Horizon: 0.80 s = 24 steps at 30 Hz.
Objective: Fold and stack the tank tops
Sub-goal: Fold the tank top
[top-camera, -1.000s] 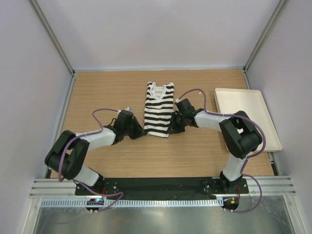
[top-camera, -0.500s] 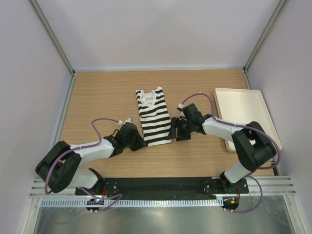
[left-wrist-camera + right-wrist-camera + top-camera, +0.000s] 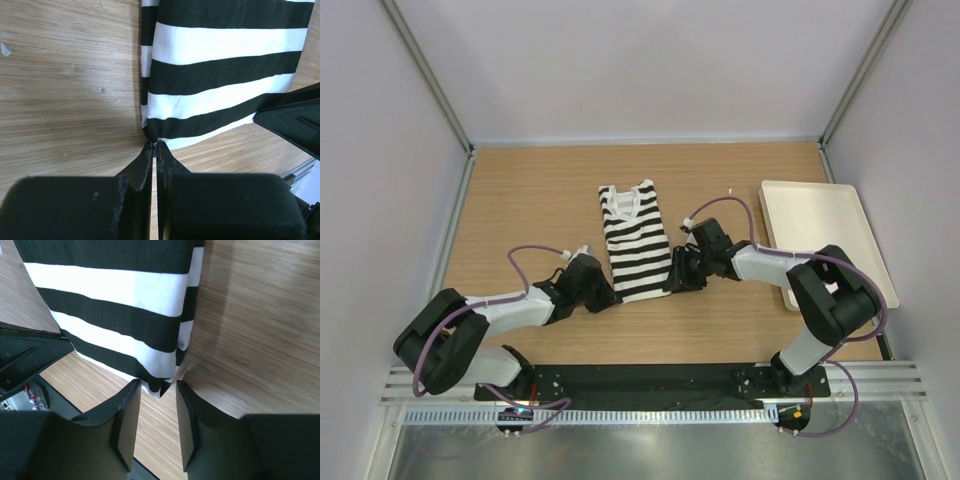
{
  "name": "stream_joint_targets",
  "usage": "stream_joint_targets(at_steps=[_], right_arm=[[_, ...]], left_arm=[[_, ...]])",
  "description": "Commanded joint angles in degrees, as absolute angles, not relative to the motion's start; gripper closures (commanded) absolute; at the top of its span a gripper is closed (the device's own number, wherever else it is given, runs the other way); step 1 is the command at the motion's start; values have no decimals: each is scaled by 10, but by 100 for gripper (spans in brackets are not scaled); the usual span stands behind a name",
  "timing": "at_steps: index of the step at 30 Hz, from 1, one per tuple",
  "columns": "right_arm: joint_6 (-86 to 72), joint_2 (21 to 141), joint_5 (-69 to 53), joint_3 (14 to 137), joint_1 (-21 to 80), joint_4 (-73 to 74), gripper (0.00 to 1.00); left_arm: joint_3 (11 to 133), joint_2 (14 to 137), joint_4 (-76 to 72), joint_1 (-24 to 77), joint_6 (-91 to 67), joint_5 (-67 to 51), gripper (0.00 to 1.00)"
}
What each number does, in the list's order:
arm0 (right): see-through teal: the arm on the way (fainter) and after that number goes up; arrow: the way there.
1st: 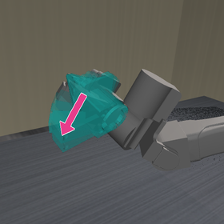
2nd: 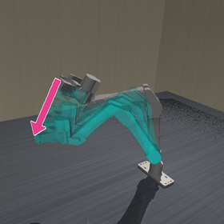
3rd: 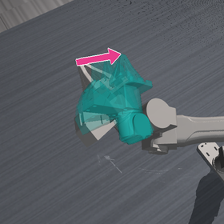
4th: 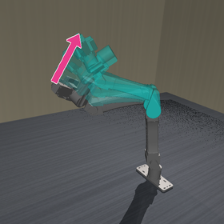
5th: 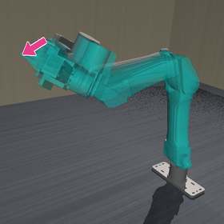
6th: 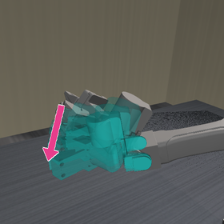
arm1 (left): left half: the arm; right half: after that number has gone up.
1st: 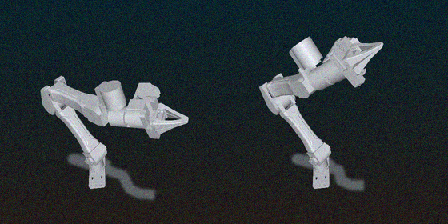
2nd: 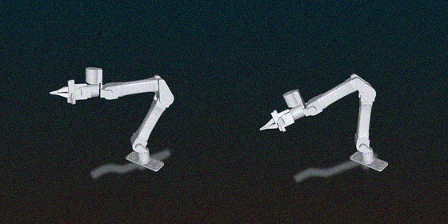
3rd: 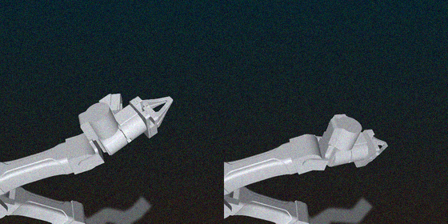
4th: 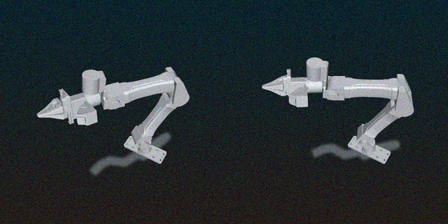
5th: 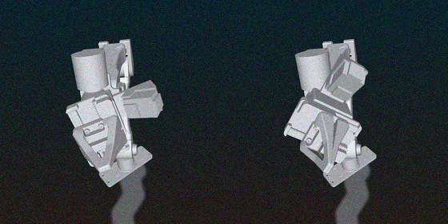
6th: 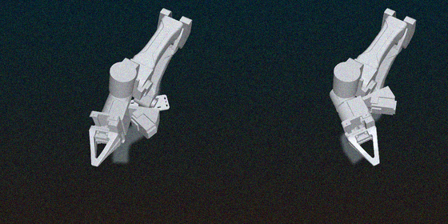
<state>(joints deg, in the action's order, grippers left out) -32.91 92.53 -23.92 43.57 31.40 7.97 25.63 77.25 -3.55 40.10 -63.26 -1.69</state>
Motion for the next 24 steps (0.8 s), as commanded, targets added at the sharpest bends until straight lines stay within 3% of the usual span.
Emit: stream_joint_targets(at_steps=[1, 4, 5, 6, 7, 11, 18, 24], right_arm=[[-332, 936, -233, 450, 327, 61, 62], [-333, 931, -232, 452, 335, 64, 76], [-332, 927, -232, 453, 336, 69, 83], [-331, 924, -233, 454, 336, 80, 97], [-331, 919, -232, 453, 338, 87, 99], [-337, 856, -207, 425, 346, 118, 99], [-356, 720, -174, 389, 397, 207, 99], [-378, 620, -155, 407, 413, 290, 99]], left_arm=[[246, 781, -33, 403, -635, -4, 100], [250, 783, -32, 403, -629, -12, 100], [253, 780, -31, 404, -627, -18, 100], [256, 778, -23, 404, -622, -22, 100], [258, 773, -17, 404, -619, -25, 100], [286, 737, 49, 415, -599, -26, 100], [344, 647, 218, 517, -609, 40, 100], [347, 559, 252, 567, -663, 46, 100]])
